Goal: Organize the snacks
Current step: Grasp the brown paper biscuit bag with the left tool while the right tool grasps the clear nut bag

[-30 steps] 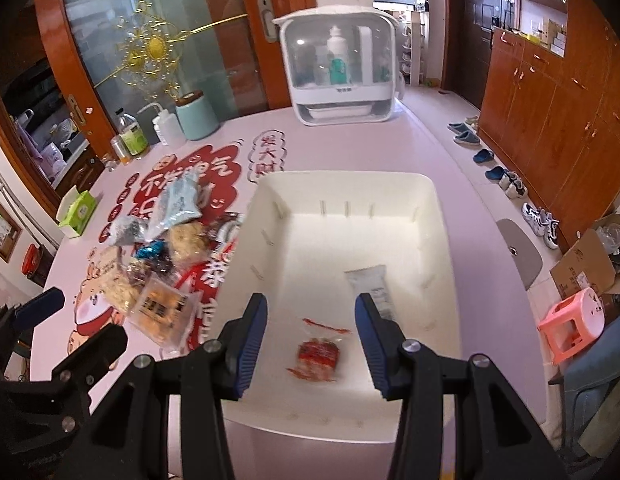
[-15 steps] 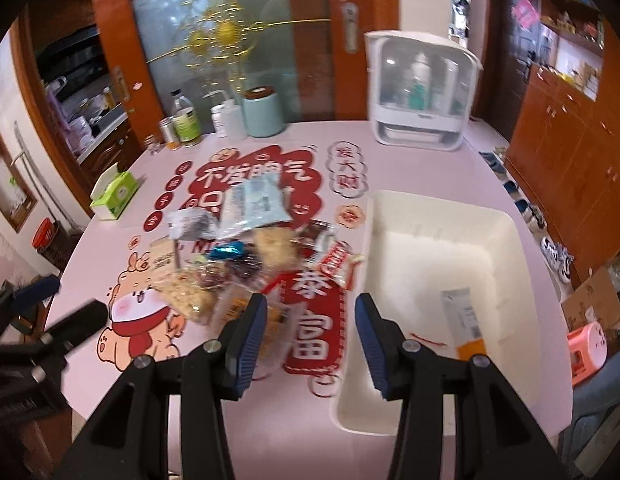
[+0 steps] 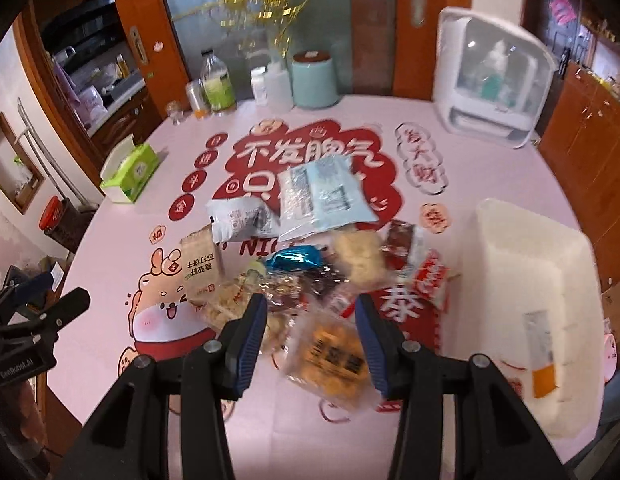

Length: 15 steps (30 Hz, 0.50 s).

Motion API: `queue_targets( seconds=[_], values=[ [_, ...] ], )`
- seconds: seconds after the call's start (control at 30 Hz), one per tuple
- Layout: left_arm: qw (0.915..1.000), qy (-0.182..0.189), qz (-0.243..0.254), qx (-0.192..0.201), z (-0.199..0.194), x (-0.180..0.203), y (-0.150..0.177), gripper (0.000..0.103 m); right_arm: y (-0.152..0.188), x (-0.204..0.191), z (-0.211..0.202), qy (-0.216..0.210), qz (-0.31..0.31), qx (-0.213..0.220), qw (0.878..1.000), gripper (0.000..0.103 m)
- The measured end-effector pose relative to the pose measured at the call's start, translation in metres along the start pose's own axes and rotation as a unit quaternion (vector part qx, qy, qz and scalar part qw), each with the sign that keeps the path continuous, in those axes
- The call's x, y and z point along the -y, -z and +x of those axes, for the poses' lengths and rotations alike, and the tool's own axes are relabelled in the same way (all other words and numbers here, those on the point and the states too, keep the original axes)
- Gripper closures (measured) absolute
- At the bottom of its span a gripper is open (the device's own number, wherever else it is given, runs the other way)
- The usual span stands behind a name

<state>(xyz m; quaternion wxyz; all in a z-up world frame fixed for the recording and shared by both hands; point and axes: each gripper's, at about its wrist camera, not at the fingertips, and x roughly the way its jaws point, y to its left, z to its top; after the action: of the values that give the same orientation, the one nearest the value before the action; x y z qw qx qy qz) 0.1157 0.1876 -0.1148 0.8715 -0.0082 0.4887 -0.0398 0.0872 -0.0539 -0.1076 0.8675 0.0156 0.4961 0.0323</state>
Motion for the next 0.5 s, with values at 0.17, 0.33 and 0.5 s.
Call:
queue_targets(
  seconds=[0.17, 0.33, 0.5],
  values=[
    [0.9992, 0.012, -0.007, -0.037, 0.055, -0.007, -0.012, 0.011, -0.005, -0.013, 0.057, -0.025, 0.004, -0.043, 0.999, 0.057],
    [0.9975, 0.022, -0.012, -0.065, 0.101, -0.005, -0.025, 0.011, -0.005, -0.017, 0.105, -0.037, -0.002, -0.075, 0.996, 0.057],
    [0.9958, 0.017, -0.017, -0.088, 0.145, 0.004, -0.039, 0.011, -0.007, -0.013, 0.133, -0.052, 0.015, -0.096, 0.994, 0.056]
  ],
)
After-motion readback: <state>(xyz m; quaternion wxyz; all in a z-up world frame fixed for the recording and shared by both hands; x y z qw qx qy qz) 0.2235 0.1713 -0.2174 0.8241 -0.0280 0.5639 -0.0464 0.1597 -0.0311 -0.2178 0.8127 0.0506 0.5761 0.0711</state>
